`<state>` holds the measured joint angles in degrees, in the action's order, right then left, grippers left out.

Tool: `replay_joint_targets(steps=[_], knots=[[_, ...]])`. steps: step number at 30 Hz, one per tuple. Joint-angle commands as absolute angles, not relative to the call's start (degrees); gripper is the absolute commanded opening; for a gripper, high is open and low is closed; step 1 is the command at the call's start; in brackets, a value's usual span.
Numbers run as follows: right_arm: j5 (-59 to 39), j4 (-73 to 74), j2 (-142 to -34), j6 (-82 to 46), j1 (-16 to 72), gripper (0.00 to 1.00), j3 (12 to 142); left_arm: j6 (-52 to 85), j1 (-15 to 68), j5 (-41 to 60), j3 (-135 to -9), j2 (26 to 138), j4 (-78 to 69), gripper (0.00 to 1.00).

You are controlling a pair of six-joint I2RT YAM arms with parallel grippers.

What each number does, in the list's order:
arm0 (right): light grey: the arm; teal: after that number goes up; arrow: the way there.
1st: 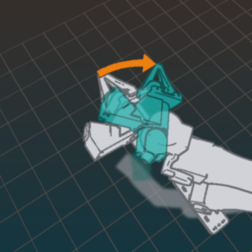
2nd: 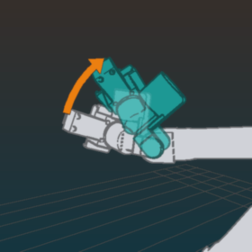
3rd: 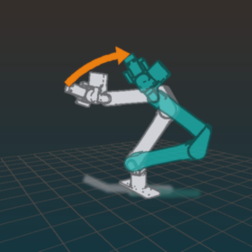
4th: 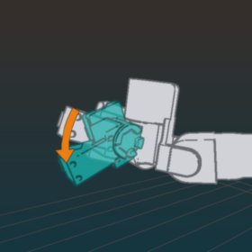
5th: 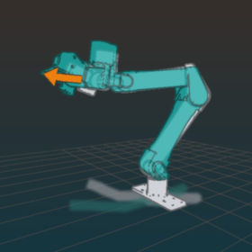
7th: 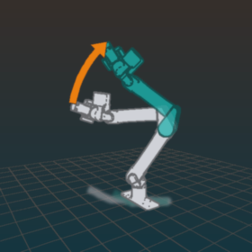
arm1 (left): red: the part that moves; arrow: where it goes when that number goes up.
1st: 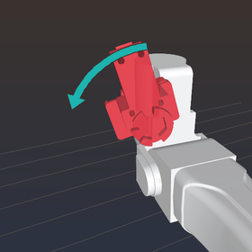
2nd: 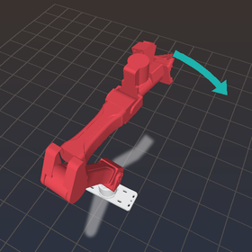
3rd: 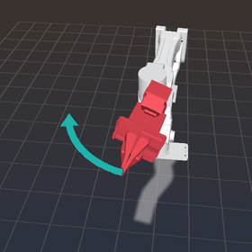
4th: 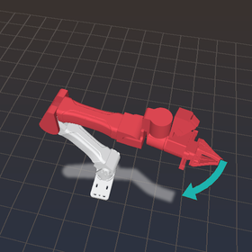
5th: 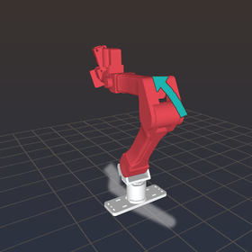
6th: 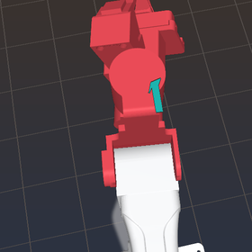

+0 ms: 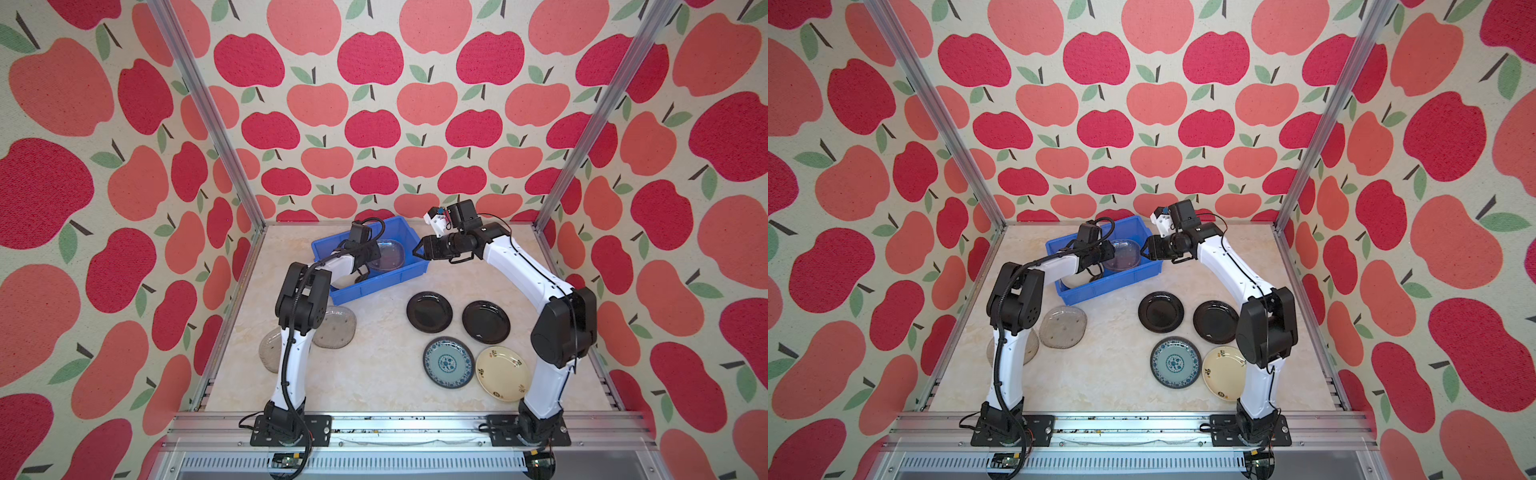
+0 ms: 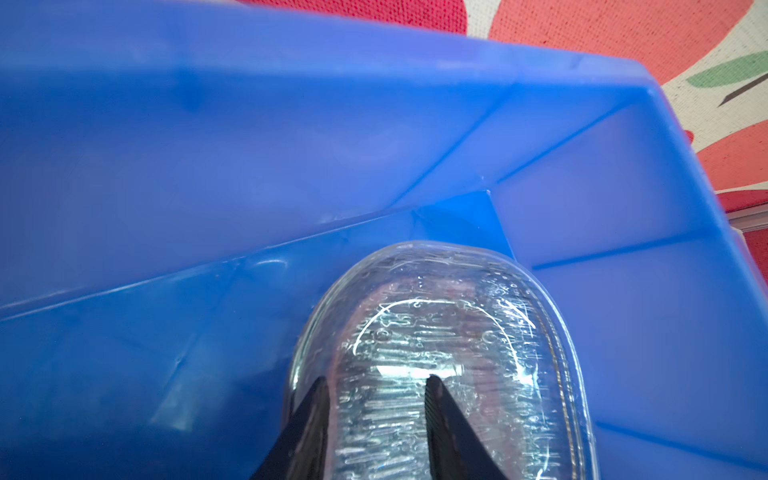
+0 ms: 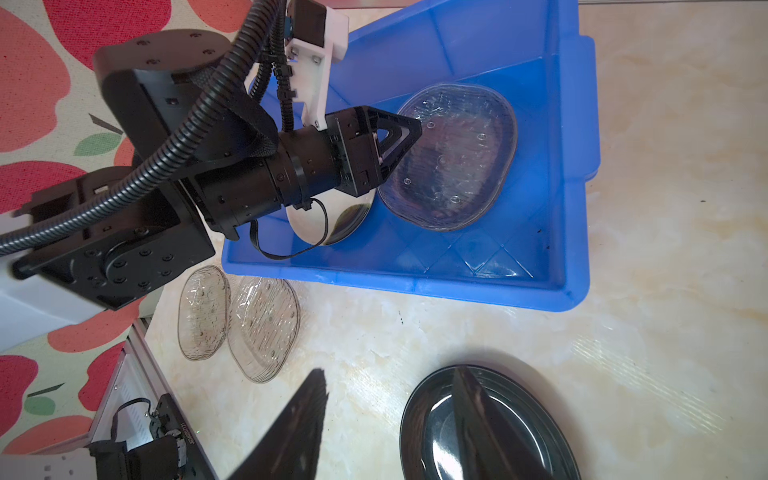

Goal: Place the plates into the plastic bin on the countertop
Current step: 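Lower the clear plate into the bin and open the left gripper, then move both grippers to a fourth clear glass plate nearer the robot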

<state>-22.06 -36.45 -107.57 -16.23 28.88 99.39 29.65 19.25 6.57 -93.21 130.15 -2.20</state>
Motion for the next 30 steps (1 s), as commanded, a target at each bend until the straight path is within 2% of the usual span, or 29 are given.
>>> replay_joint_targets(steps=[1, 10, 20, 26, 30], knots=[[-23.6, -37.1, -109.4, -16.5, 29.3, 0.52, 99.9, 31.4, 19.4, 8.4, -93.2, 132.6, -4.1, 0.40], [-23.3, -37.6, -109.4, -16.2, 29.3, 0.52, 100.7, 31.7, 19.5, 10.9, -97.7, 134.3, -3.3, 0.40], [-23.3, -36.4, -107.0, -16.0, 30.2, 0.52, 100.9, 27.9, 19.0, 11.2, -101.3, 128.7, -1.7, 0.45], [-23.0, -32.8, -103.9, -16.8, 33.4, 0.51, 95.2, 27.6, 19.3, 11.4, -86.9, 112.8, -6.4, 0.57], [-24.7, -26.9, -101.7, -18.5, 37.7, 0.51, 88.7, 30.5, 19.6, 14.3, -75.9, 100.8, -2.5, 0.59]])
